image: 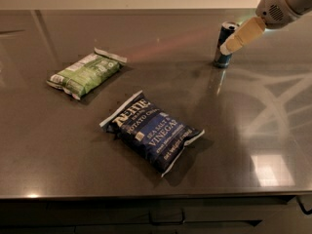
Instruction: Move redbull can near blue chip bag
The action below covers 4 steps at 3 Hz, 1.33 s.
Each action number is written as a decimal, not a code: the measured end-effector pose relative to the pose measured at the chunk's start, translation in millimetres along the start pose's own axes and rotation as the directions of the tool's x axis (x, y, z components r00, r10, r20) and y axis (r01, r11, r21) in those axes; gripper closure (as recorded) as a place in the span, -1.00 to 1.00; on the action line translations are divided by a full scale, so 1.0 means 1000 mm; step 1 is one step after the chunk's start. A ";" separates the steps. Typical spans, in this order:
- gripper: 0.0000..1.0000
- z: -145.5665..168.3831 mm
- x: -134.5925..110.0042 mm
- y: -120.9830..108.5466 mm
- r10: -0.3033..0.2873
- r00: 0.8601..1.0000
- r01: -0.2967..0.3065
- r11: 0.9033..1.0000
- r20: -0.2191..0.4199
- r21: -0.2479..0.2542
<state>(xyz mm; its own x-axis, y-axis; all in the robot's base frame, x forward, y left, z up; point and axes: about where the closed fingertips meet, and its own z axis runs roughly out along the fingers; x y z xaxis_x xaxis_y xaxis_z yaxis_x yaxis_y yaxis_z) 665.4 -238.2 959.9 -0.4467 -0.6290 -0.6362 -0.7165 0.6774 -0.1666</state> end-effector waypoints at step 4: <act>-1.00 0.050 -0.004 -0.040 0.128 0.985 -0.123 0.991 0.116 -0.048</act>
Offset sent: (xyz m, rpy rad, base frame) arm 0.0556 -0.0131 -0.0046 0.1812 -0.0679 -0.0808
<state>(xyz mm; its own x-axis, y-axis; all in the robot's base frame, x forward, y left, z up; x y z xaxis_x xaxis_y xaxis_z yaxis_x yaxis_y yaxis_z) 722.4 -243.3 931.3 -0.4698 -0.4884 -0.7354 -0.6806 0.7309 -0.0506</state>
